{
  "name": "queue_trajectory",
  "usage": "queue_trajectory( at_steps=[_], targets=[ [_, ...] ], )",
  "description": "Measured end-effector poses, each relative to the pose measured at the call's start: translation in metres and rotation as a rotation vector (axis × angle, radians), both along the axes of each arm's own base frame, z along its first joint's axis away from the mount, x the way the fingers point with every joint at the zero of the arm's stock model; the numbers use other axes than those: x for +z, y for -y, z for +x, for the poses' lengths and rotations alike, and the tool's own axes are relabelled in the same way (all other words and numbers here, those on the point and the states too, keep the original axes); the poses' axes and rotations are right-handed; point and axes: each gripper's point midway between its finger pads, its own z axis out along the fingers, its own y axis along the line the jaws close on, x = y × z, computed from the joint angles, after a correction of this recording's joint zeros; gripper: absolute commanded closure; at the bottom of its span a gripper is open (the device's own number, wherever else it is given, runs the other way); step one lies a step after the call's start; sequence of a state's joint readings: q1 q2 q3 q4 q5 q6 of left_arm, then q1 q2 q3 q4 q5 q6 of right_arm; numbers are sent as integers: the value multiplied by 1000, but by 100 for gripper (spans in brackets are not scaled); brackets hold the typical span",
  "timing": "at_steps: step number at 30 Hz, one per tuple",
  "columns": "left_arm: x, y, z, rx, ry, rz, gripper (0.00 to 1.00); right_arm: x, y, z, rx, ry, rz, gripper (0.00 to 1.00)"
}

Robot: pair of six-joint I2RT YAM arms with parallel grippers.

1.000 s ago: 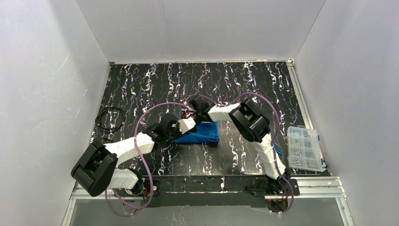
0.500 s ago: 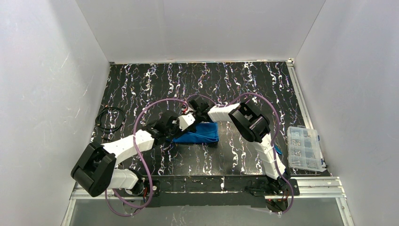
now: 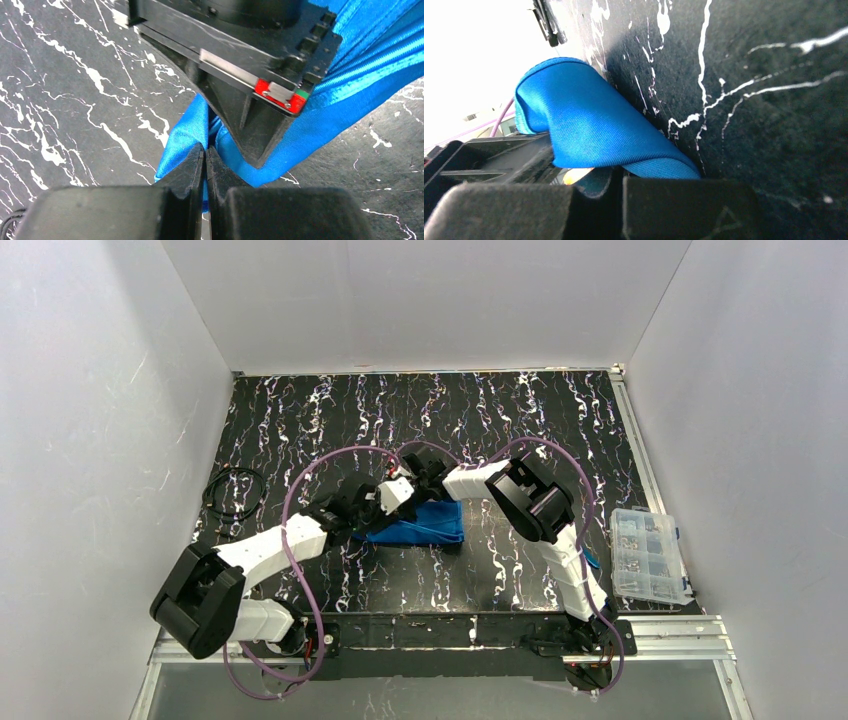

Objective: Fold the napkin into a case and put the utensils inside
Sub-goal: Grasp the top corner of the smaller rectangle folded napkin from the folded napkin.

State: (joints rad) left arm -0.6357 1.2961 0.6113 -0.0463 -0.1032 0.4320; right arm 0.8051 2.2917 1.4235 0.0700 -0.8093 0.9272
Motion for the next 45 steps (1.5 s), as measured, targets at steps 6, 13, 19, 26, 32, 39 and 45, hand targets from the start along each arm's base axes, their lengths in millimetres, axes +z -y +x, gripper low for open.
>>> queue_trajectory(
  at_steps=[6, 13, 19, 26, 32, 39, 45],
  targets=[
    [7, 1, 4, 23, 0, -16, 100, -1, 0, -1, 1, 5, 19, 99],
    [2, 1, -4, 9, -40, -14, 100, 0, -1, 0, -2, 8, 28, 99],
    [0, 1, -7, 7, -59, -19, 100, 0, -1, 0, -2, 8, 29, 99],
    [10, 4, -3, 35, -58, -45, 100, 0, -1, -1, -2, 10, 34, 99],
    [11, 4, -5, 44, -74, -52, 100, -1, -1, -1, -2, 11, 38, 99],
    [14, 4, -8, 36, -67, -64, 100, -1, -1, -1, -3, 11, 40, 99],
    [17, 5, -9, 34, -67, -77, 100, -1, -1, -1, -3, 12, 45, 99]
  ],
)
